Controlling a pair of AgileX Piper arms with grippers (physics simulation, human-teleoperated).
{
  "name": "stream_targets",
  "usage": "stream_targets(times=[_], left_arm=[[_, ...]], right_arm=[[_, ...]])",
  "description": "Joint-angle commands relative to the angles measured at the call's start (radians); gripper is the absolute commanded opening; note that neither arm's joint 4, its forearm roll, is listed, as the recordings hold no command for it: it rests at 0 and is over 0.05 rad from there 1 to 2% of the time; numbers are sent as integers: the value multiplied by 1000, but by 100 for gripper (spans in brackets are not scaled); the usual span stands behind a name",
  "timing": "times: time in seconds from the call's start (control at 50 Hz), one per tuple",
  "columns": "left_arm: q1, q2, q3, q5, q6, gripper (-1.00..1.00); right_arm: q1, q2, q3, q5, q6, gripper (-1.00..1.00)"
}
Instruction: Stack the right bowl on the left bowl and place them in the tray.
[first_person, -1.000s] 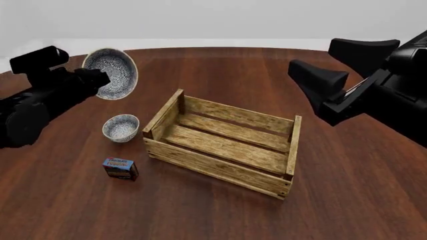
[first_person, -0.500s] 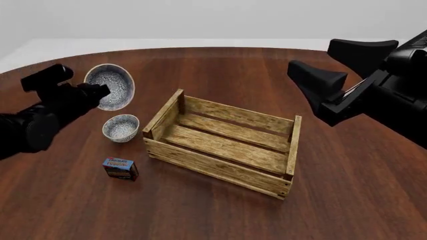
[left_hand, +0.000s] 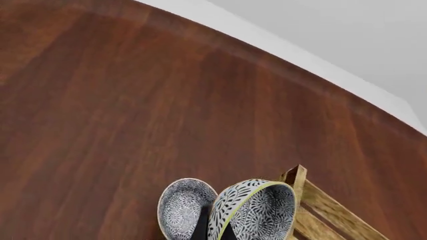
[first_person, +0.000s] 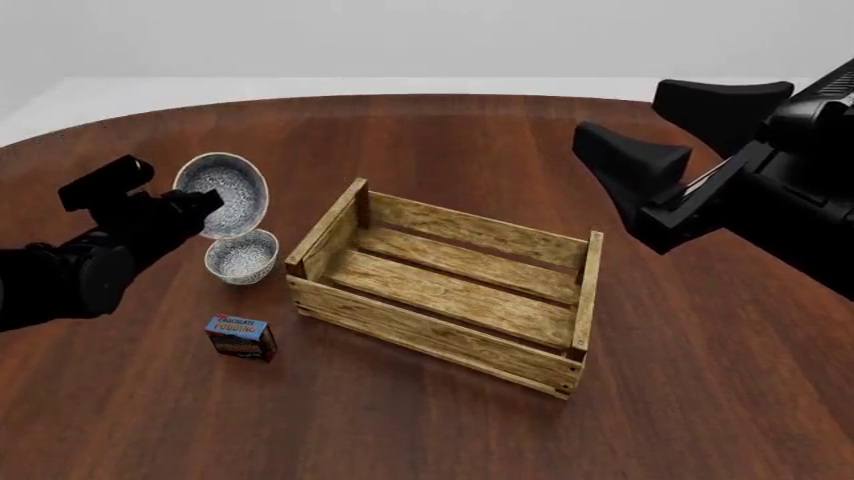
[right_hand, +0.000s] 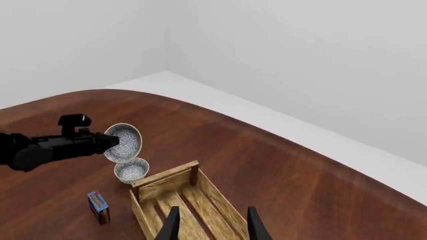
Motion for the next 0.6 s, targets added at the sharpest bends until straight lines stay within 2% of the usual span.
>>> stream_targets(times=[0.02,0.6], left_arm=[[9,48,4,-40,-20,-100],[18,97,5,-70,-41,-100]], right_arm=[[0,5,0,-3,-1,100],[0,8,1,-4,-1,100]])
